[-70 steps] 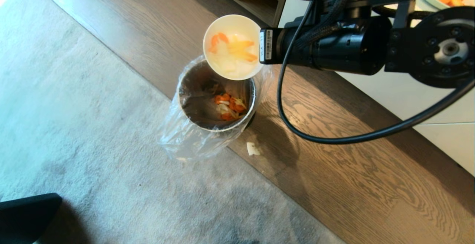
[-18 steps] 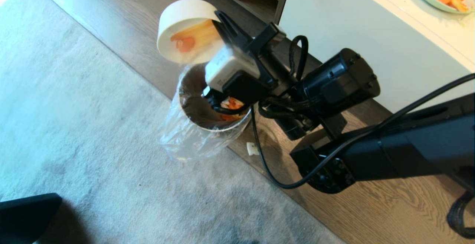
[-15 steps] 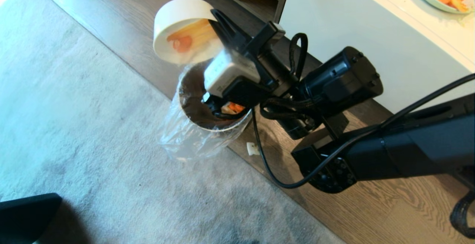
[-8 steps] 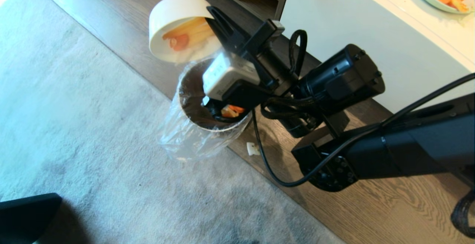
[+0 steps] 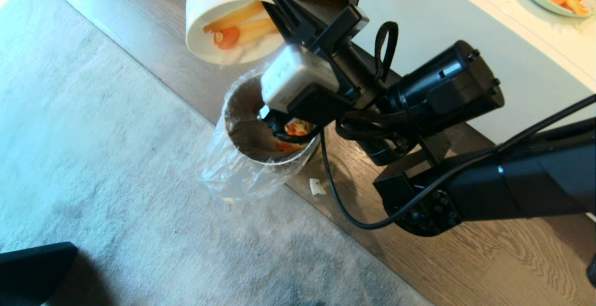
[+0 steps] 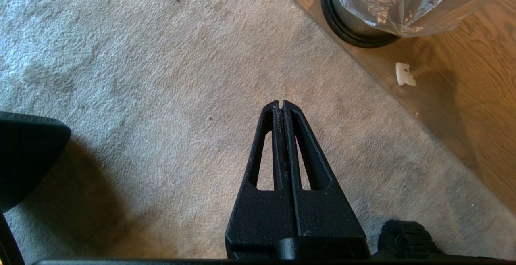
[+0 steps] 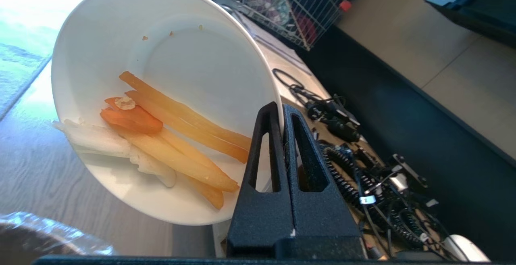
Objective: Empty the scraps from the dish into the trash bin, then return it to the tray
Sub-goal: Pour the leftover food from the bowl into the trash can
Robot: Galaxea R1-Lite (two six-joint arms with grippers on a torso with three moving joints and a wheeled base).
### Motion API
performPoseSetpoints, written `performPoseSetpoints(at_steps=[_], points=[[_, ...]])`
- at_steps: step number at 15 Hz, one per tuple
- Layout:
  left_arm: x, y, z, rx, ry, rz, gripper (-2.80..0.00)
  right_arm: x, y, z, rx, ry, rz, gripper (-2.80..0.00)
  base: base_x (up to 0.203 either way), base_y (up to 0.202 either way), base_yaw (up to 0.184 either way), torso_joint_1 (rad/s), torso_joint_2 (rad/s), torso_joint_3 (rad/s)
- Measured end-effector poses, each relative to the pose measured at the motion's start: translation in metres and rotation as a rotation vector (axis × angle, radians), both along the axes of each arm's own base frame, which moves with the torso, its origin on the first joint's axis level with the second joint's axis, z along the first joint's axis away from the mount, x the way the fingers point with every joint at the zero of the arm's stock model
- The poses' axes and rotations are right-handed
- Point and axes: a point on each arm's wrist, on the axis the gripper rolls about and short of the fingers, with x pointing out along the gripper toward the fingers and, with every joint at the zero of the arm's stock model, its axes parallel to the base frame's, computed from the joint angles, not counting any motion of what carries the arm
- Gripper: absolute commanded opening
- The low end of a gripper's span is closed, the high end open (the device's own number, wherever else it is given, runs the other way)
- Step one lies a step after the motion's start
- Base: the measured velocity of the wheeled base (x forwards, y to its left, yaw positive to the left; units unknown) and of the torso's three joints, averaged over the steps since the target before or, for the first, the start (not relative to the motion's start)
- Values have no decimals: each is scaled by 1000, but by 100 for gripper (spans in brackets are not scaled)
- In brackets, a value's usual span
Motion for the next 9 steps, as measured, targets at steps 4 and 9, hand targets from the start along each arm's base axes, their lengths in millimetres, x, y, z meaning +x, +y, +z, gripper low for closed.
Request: performPoseSetpoints(at_steps=[4,9], points=[[0,0,0,0,0,0,-280,-3,-1,18,55,-47,9,-280,0,0,0,0,0,0],[0,0,0,0,0,0,-280,-15,8,18,1,-117,115,-280,0,0,0,0,0,0]])
